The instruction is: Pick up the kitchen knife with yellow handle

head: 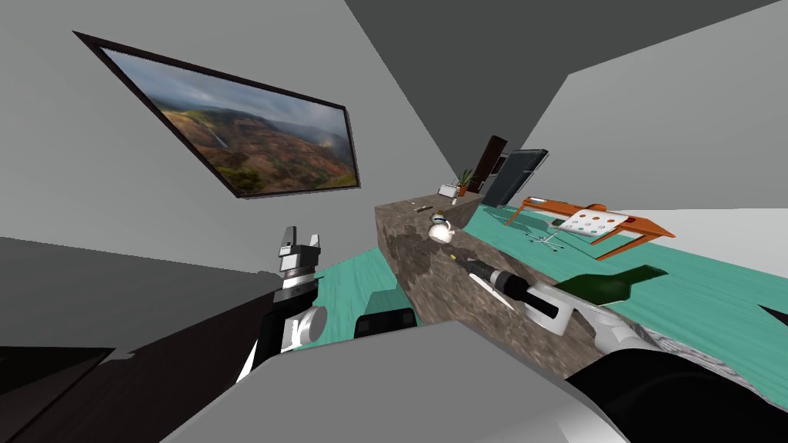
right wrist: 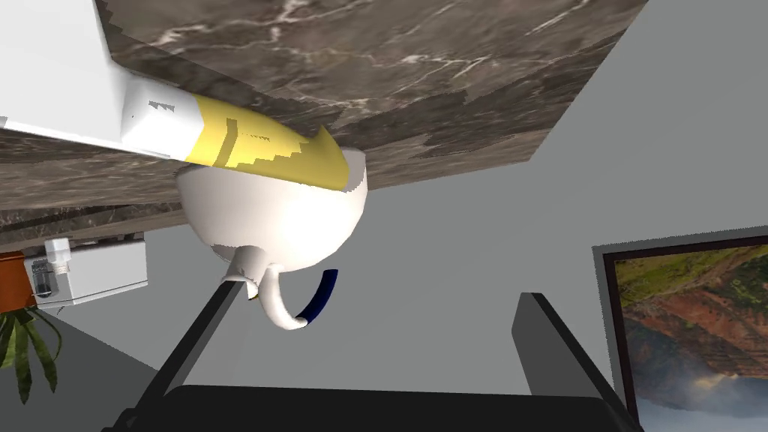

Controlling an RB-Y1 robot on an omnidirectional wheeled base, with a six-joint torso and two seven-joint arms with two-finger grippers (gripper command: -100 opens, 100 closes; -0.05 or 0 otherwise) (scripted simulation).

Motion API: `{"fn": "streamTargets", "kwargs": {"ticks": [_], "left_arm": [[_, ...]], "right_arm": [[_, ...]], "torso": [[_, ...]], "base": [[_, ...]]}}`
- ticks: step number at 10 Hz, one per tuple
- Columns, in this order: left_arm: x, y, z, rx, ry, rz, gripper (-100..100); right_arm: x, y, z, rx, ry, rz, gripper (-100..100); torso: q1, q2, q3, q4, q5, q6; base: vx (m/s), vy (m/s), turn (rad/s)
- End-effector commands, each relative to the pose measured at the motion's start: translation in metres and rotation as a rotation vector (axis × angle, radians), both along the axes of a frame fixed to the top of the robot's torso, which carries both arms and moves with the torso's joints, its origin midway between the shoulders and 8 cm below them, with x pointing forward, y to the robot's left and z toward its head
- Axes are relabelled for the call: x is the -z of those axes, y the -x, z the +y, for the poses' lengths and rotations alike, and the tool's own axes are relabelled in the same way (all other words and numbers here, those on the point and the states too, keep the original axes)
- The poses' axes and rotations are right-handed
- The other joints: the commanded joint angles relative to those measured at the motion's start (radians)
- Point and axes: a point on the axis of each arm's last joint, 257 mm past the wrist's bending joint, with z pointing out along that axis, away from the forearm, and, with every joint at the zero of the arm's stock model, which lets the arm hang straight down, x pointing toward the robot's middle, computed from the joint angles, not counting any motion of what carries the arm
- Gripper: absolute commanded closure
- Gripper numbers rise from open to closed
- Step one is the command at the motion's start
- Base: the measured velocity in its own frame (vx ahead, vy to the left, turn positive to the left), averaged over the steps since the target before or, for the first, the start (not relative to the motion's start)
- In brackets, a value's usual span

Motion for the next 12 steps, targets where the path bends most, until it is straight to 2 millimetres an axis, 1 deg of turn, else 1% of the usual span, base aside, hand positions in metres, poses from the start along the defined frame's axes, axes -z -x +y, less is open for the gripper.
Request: {"fn": "streamTargets", "kwargs": {"ticks": [1,2,3,4,5,6,7,9,10,11,12], "left_arm": [[0.0,0.0,0.0,0.0,0.0,0.0,0],[0.0,0.0,0.0,0.0,0.0,0.0,0],[0.0,0.0,0.0,0.0,0.0,0.0,0],[0.0,0.0,0.0,0.0,0.0,0.0,0],[0.0,0.0,0.0,0.0,0.0,0.0,0],[0.0,0.0,0.0,0.0,0.0,0.0,0],[0.0,0.0,0.0,0.0,0.0,0.0,0],[0.0,0.0,0.0,0.0,0.0,0.0,0],[0.0,0.0,0.0,0.0,0.0,0.0,0],[0.0,0.0,0.0,0.0,0.0,0.0,0],[0.0,0.0,0.0,0.0,0.0,0.0,0]], "right_arm": [[0.002,0.004,-0.01,-0.015,0.036,0.028,-100],[0.015,0.016,-0.022,-0.022,0.07,0.078,-100],[0.012,0.014,-0.024,-0.034,0.086,0.082,-100],[0.025,0.027,-0.036,-0.042,0.118,0.132,-100],[0.022,0.026,-0.038,-0.052,0.133,0.136,-100],[0.032,0.039,-0.05,-0.064,0.167,0.188,-100],[0.03,0.038,-0.051,-0.07,0.177,0.19,-100],[0.048,0.067,-0.076,-0.094,0.239,0.295,-100],[0.044,0.064,-0.079,-0.105,0.257,0.299,-100],[0.051,0.079,-0.091,-0.115,0.282,0.35,-100],[0.049,0.078,-0.092,-0.121,0.291,0.352,-100]], "torso": [[0.0,0.0,0.0,0.0,0.0,0.0],[0.0,0.0,0.0,0.0,0.0,0.001],[0.0,0.0,0.0,0.0,0.0,0.0],[0.0,0.001,0.0,0.0,0.0,0.0],[0.0,0.001,0.001,0.0,0.0,0.0],[0.0,0.001,0.001,0.0,0.0,0.001],[0.0,0.001,0.001,0.0,0.0,0.0],[0.0,0.001,0.001,0.0,0.0,0.0],[0.0,0.001,0.001,0.0,0.0,0.0],[0.0,0.002,0.001,0.0,0.0,0.001],[0.0,0.002,0.001,0.0,0.0,0.0]], "base": [[0.012,0.018,0.068],[0.008,0.024,0.122],[0.004,0.017,0.084],[-0.001,0.023,0.177],[0.0,0.015,0.061],[0.001,0.022,0.138],[0.0,0.015,0.072],[-0.007,0.026,0.203],[-0.007,0.018,0.069],[-0.01,0.021,0.121],[-0.008,0.016,0.065]]}}
